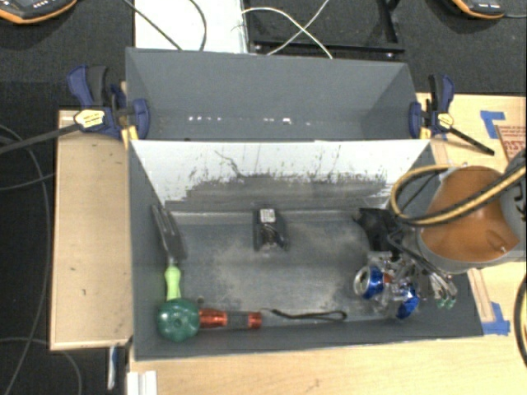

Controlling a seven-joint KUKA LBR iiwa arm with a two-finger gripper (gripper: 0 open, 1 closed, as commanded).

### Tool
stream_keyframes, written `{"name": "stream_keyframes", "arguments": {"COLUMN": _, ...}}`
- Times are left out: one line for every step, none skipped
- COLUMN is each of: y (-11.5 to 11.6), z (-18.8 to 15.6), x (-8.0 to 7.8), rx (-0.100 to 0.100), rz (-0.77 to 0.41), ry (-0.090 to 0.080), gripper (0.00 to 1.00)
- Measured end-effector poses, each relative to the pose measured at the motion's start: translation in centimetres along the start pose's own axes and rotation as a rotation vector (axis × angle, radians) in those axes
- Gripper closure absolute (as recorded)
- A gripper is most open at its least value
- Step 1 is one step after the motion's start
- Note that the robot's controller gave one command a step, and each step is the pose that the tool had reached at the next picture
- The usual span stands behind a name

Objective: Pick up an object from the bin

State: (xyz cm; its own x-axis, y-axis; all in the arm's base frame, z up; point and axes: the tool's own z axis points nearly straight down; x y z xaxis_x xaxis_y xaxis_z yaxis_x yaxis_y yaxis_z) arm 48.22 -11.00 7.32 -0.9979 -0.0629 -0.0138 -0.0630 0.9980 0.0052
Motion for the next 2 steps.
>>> {"name": "stream_keyframes", "arguments": {"y": 0.0, "z": 0.0, "x": 0.0, "rx": 0.0, "rz": 0.0, "ry": 0.0, "gripper": 1.0}}
{"name": "stream_keyframes", "arguments": {"y": 0.03, "z": -0.24, "x": 0.03, "rx": 0.0, "rz": -0.001, "ry": 0.0, "gripper": 1.0}}
